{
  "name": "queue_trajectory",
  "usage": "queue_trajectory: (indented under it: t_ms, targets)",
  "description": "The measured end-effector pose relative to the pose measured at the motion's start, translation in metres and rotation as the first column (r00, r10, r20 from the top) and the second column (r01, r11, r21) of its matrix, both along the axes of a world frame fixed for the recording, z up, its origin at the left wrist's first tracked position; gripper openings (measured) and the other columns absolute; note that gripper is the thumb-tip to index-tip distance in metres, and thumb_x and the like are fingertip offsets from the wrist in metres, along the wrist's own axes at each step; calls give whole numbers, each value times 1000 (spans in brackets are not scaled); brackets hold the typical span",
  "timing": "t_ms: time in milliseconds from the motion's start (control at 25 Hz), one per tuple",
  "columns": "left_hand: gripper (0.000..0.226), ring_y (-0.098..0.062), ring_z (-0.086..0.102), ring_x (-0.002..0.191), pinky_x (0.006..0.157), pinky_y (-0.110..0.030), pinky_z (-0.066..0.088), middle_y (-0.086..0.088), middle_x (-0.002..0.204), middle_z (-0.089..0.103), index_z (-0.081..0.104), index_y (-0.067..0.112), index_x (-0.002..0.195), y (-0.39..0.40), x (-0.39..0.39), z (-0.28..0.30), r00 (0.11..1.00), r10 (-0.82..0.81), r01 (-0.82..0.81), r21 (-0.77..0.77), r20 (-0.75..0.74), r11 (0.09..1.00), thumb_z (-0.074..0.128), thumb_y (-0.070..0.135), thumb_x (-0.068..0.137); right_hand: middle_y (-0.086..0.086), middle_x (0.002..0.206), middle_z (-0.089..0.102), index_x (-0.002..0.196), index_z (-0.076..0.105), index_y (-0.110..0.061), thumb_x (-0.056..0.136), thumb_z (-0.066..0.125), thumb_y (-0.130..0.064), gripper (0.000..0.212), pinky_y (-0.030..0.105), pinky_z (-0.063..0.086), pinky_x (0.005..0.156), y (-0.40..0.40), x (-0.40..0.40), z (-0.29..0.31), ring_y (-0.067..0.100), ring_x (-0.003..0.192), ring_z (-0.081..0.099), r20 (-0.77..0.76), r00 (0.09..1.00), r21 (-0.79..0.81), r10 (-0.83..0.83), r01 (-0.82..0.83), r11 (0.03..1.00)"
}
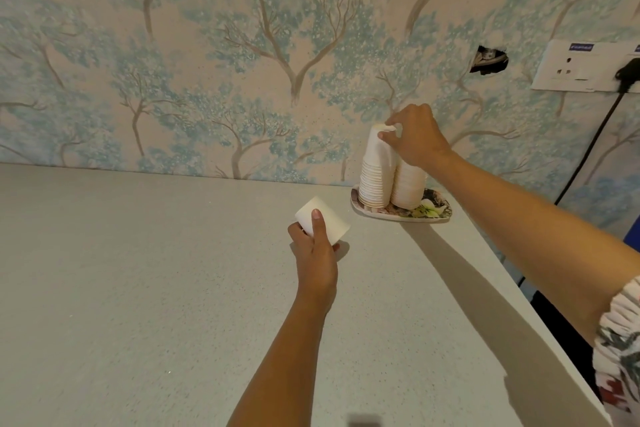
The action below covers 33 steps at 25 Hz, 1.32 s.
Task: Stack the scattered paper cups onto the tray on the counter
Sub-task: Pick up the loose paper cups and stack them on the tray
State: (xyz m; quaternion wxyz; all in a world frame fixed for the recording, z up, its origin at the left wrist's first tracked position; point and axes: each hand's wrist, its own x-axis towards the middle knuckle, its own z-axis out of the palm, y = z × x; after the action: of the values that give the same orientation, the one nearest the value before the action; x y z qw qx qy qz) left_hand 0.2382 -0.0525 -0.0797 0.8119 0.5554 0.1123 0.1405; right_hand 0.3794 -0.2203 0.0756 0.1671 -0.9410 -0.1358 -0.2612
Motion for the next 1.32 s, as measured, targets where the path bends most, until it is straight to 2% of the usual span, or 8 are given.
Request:
queue_trajectory:
  t_ms: [120,240,400,600,800,1000,1200,1320]
  targets:
    - [44,-23,53,112,83,-33,55,-6,127,45,35,29,128,-1,-1,1,999,-18,17,39,33,999,50,53,94,3,110,64,111,69,-15,93,64,-40,32,32,45,92,14,-27,-10,19,107,54,41,959,-11,281,-281,960]
    - [34,-18,56,108,73,-25,55,0,123,50,38,35,121,-2,-4,3,997,-19,16,44,69,999,51,52,95,-11,103,66,115,66,-22,90,61,-52,40,17,47,80,35,-61,-33,2,94,61,-253,797,169,548,-521,836]
    - [38,-17,59,109,84,-34,58,1,124,52,35,34,128,-3,-2,1,999,-5,2,74,38,997,40,56,96,-12,115,61,133,50,-32,93,46,-60,48,20,50,82,53,-82,-71,4,103,60,-514,642,264,569,-513,817]
    - [43,-16,59,108,85,-32,57,3,123,55,37,36,133,-4,-6,1,998,-41,34,142,41,989,25,57,99,-3,124,58,131,47,-29,91,61,-51,47,33,54,89,48,-79,-86,15,109,60,-531,627,347,571,-454,821]
    - [37,-17,61,106,89,-37,54,4,117,59,46,40,120,-3,-8,4,994,-73,62,136,77,989,28,62,96,-9,109,59,121,48,-29,89,69,-39,40,18,53,66,22,-70,-63,11,94,61,-258,786,480,562,-401,781]
    - [42,-22,57,113,96,-40,49,0,126,55,43,32,126,-5,-6,3,995,-94,90,133,27,987,30,60,97,-1,117,57,130,42,-22,89,67,-44,52,9,48,65,-20,-33,-14,8,93,59,178,969,591,169,-242,769]
    - [53,-26,56,117,104,-48,45,-4,134,53,41,27,133,-6,-5,3,995,-101,101,113,-3,989,31,60,94,15,141,47,144,35,-11,91,66,-36,66,37,48,96,-50,6,-6,29,123,51,77,997,580,-28,-22,815]
    - [56,-26,56,117,104,-48,45,-5,134,53,41,24,135,-6,-4,3,995,-98,97,122,0,988,31,60,93,17,141,47,142,37,-8,90,69,-34,66,43,47,99,-54,13,-13,32,124,50,62,998,493,-7,-25,870]
